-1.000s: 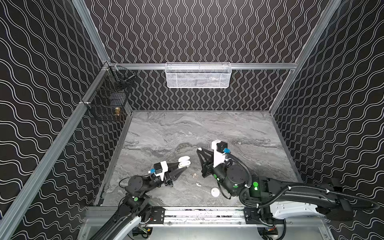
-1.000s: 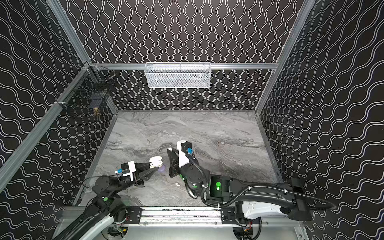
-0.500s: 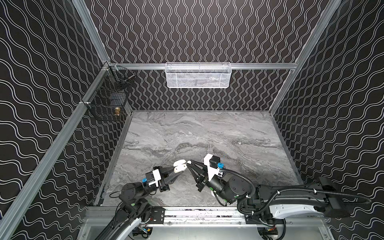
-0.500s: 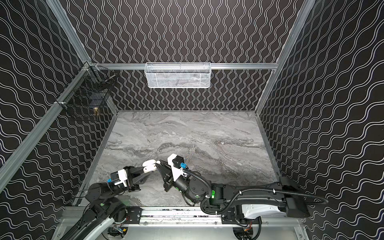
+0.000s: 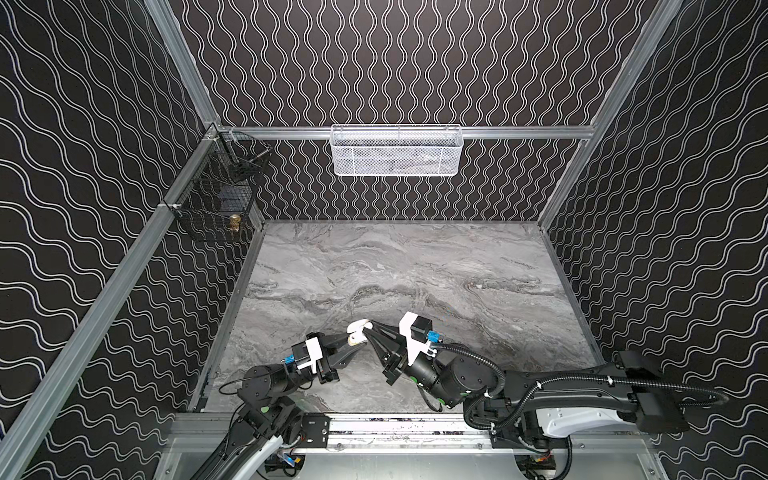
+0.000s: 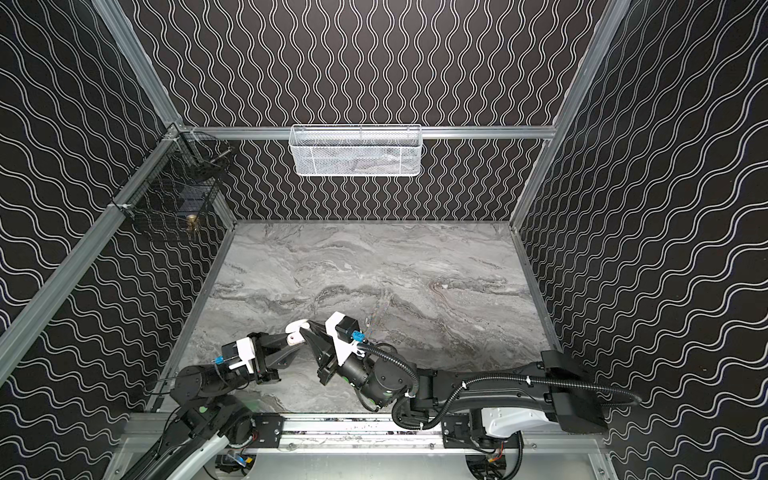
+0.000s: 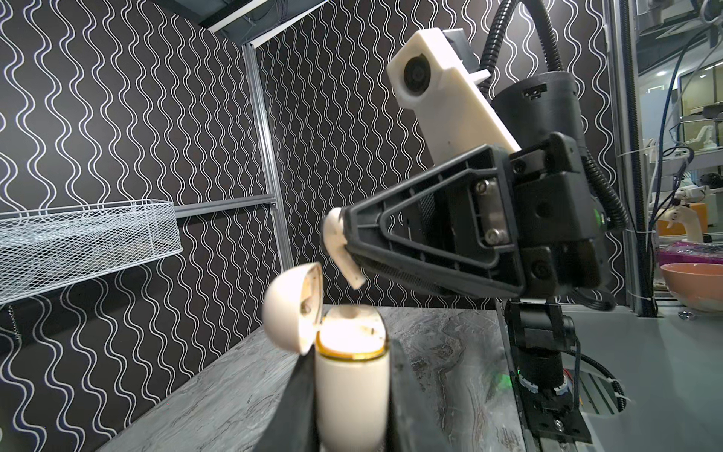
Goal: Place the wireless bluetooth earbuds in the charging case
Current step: 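Lower the cream earbud into the open case held by the left gripper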
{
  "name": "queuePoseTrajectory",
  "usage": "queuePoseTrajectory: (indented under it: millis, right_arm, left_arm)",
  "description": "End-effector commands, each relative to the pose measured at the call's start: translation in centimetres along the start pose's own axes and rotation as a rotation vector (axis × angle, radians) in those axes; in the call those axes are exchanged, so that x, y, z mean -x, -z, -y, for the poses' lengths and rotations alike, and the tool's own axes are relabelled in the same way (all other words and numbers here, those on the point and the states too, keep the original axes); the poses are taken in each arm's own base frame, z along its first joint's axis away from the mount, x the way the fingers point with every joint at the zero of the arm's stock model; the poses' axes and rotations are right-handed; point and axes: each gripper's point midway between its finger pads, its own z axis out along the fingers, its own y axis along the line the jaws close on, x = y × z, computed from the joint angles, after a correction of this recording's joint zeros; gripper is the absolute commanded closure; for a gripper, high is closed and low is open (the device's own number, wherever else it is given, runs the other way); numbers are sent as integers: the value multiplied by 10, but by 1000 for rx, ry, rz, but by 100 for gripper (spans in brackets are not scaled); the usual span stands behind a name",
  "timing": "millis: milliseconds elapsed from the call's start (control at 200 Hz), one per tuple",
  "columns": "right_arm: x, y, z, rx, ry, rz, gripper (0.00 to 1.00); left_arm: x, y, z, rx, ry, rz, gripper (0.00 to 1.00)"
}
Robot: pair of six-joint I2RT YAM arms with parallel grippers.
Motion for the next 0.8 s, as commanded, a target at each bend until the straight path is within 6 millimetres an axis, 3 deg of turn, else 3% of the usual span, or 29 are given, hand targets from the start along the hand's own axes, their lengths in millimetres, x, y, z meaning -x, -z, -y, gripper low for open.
queuePoseTrajectory:
  millis: [0, 796]
  right_arm:
    - [11, -2, 5, -34, 1, 53, 91]
    - [-4, 2, 7, -36, 101, 107, 96]
  left_arm:
    - [7, 0, -2, 14, 4, 10, 100]
    - [22, 3, -8, 66, 35, 25, 100]
